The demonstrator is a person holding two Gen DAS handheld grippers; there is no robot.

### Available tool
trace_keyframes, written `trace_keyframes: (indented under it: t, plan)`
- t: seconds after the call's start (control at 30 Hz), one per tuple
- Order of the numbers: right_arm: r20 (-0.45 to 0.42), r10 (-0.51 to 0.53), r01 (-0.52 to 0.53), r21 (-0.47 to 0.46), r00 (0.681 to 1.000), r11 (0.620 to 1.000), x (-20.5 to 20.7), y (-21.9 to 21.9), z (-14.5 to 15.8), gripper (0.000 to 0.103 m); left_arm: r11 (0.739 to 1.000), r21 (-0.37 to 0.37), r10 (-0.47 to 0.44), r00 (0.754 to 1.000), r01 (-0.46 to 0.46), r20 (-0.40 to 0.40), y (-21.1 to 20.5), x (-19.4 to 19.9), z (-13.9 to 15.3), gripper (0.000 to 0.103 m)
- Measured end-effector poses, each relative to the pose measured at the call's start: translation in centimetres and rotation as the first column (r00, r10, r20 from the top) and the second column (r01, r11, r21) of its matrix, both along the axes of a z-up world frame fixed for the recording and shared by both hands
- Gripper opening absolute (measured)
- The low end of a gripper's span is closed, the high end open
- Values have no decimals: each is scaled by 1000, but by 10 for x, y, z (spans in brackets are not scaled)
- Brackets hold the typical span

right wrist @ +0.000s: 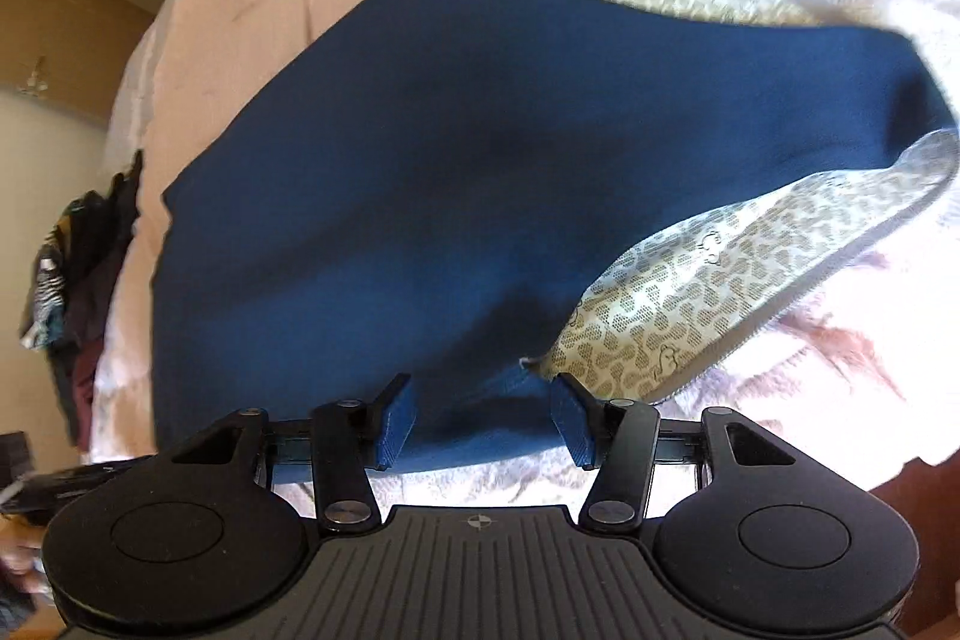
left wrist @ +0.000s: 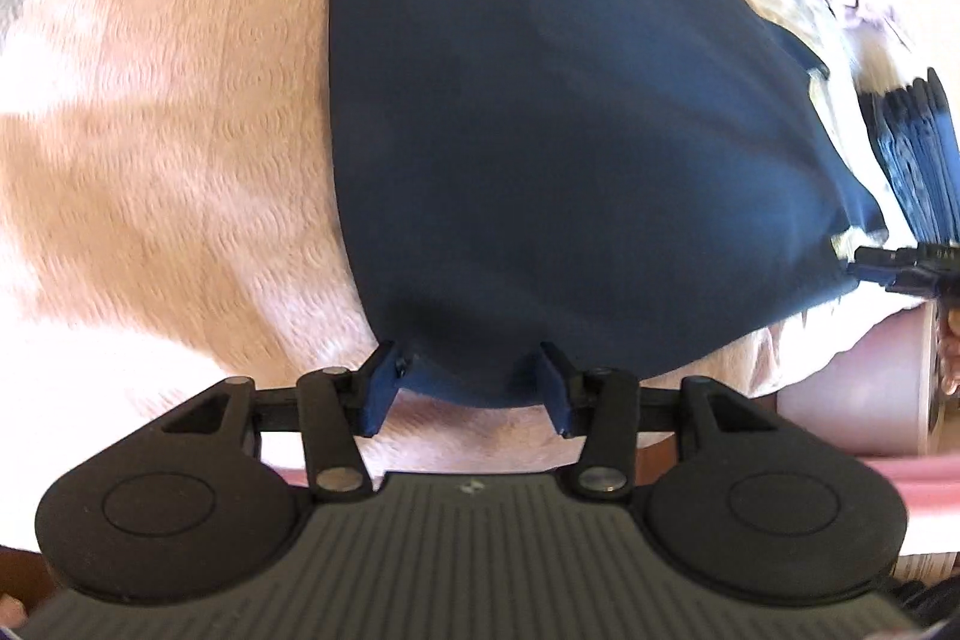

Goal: Fold clothes

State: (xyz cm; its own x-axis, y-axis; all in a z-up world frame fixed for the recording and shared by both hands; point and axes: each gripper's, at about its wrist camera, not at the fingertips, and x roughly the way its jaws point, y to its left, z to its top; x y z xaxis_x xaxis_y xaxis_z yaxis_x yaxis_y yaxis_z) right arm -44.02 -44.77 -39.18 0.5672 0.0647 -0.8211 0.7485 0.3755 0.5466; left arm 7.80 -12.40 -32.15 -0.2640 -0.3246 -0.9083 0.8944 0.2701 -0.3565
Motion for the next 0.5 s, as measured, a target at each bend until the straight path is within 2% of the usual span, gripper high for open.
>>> trace_keyframes:
  t: [0.07,0.1,0.17,0.2,0.3,0.4,0.5]
  plan:
    - [22,27,-28,36,999,999,-1,-9,-11,54,1000,-3,11,1000,-11,-11,8,-2,1,41]
    - [29,31,-33,59,999,998,0,-12,-15,53,1000,-4,14,1000,-14,-19,11,-2,1,37]
    - [43,9,-12,81,999,997,-1,-18,-19,53,1000,8,14,1000,-14,-17,19,-1,4,36]
    - [49,-3,-2,91,999,996,-1,-20,-21,53,1000,12,17,1000,-17,-15,23,0,6,36]
    - [22,-52,51,37,998,998,-8,-26,-15,54,999,0,40,999,-40,-25,37,6,11,38]
    - [26,-47,46,66,999,997,-10,-28,-17,54,997,-10,71,997,-71,-25,41,14,11,42]
    - [80,-33,21,144,996,989,-9,-26,-22,54,993,-43,104,994,-106,-46,43,20,13,42]
